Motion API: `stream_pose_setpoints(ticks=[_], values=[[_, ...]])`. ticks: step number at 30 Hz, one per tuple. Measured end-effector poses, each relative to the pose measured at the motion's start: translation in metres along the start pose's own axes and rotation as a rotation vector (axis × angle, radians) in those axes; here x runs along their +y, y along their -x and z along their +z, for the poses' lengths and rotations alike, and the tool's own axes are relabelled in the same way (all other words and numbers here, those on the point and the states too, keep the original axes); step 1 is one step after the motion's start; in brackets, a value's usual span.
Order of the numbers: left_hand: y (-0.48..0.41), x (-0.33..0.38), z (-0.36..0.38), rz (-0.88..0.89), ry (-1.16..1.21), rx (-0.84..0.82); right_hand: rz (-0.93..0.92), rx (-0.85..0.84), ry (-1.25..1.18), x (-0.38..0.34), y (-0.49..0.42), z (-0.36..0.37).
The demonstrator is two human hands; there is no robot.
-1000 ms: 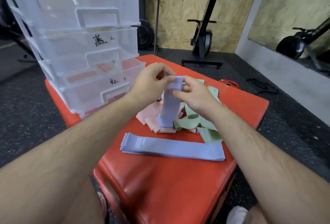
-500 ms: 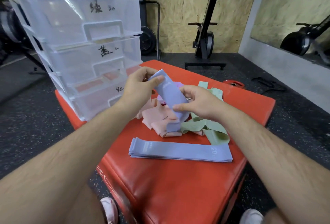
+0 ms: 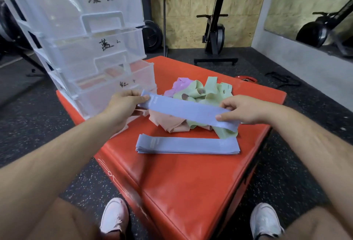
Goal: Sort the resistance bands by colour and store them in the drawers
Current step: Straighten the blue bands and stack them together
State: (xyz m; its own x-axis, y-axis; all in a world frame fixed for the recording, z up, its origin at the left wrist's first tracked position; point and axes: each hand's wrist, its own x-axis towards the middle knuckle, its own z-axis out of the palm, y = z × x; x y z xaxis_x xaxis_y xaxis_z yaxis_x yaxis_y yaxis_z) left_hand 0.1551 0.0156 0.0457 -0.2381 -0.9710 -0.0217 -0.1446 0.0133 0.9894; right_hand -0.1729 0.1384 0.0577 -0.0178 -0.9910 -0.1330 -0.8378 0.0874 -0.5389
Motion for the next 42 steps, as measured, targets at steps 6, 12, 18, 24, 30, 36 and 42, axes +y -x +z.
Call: stream_pose_setpoints(ticks=[6,12,18,24,30,36,42], values=[[0.013,-0.026,-0.008,-0.177,-0.117,-0.032,0.081,-0.036,-0.167,0.027,0.018,0.014],[0.017,-0.052,-0.015,-0.195,-0.370,-0.067,0.151,-0.043,-0.085,0.043,0.022,0.039],[0.025,-0.067,-0.006,-0.184,-0.520,-0.083,0.160,-0.012,0.094,0.044,0.020,0.051],[0.026,-0.078,0.000,-0.112,-0.663,-0.055,0.207,0.018,0.127,0.041,0.022,0.060],[0.024,-0.080,0.004,0.273,-1.043,-0.069,0.202,0.106,0.241,0.030,0.027,0.062],[0.039,-0.067,0.055,0.573,-0.934,-0.409,0.450,0.031,0.164,0.027,0.032,0.046],[0.033,-0.076,0.096,0.542,-0.988,-0.673,0.512,-0.097,-0.327,0.034,0.032,0.049]])
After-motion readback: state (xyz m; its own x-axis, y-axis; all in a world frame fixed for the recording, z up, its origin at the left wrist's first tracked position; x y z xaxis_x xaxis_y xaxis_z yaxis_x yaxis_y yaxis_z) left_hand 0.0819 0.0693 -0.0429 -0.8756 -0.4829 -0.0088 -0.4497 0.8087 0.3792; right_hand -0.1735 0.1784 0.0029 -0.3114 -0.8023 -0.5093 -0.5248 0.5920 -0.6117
